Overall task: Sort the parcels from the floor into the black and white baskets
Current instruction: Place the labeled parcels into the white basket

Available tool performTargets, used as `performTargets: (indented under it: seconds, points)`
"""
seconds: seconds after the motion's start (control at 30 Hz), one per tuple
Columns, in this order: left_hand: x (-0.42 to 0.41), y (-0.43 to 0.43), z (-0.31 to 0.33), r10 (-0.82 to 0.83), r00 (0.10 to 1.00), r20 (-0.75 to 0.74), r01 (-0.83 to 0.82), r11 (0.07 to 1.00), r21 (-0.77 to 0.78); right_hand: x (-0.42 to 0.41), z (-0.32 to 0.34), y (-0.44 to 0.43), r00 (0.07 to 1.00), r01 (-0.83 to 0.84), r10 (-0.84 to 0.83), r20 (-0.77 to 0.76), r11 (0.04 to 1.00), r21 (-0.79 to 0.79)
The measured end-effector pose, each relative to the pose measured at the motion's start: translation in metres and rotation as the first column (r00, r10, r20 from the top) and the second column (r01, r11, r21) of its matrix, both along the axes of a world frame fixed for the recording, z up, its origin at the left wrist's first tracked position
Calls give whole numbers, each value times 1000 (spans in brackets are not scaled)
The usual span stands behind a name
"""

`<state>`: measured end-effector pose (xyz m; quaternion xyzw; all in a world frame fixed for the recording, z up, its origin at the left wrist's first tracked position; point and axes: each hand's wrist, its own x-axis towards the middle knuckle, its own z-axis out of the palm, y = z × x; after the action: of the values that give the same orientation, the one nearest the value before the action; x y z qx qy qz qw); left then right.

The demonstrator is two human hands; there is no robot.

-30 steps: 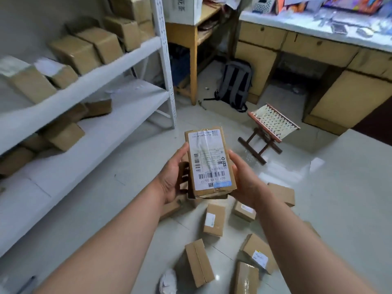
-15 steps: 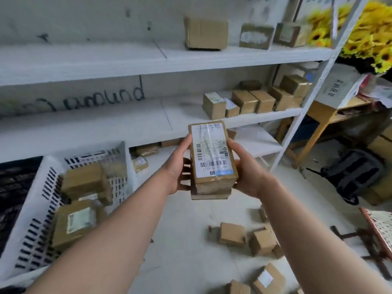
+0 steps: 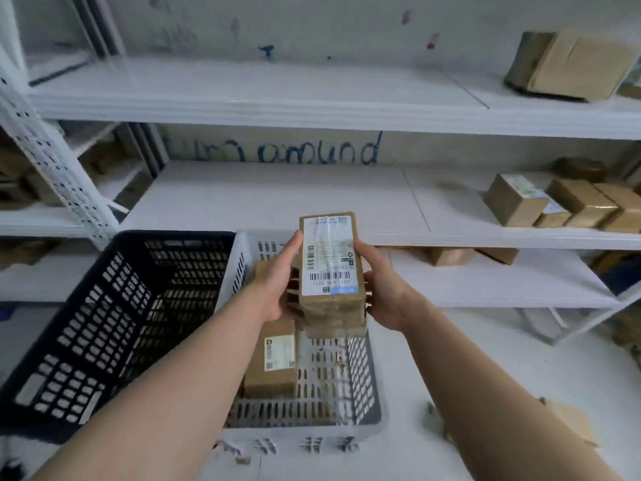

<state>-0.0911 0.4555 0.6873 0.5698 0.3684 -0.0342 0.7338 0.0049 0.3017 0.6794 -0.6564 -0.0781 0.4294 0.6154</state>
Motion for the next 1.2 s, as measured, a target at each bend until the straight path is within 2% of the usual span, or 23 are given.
performTargets:
  seconds: [0.17,0.3,0.53,0.87,1.07,1.2]
  points:
    - [39,62,-92,-36,990,-133,30,998,-48,7,-61,52,989,101,-108,-104,993,-66]
    - [55,72,-111,-83,982,-170,60,988,-139,13,-97,73,958,198,-213,-194,976,-94]
    - [78,79,-169,-75,979,-191,17,957,-288,29,-153,84,923,294,-313,-223,949,-113]
    - [99,75,-215,-118,963,-243,10,913,-407,38,-207,81,884,356,-400,-241,911,-207]
    - [108,69,-236,-103,959,-264,-19,906,-423,47,-230,87,865,372,-411,-287,910,-183]
    - [110,64,-243,-119,949,-293,-5,920,-392,50,-236,89,886,318,-383,-263,913,-257]
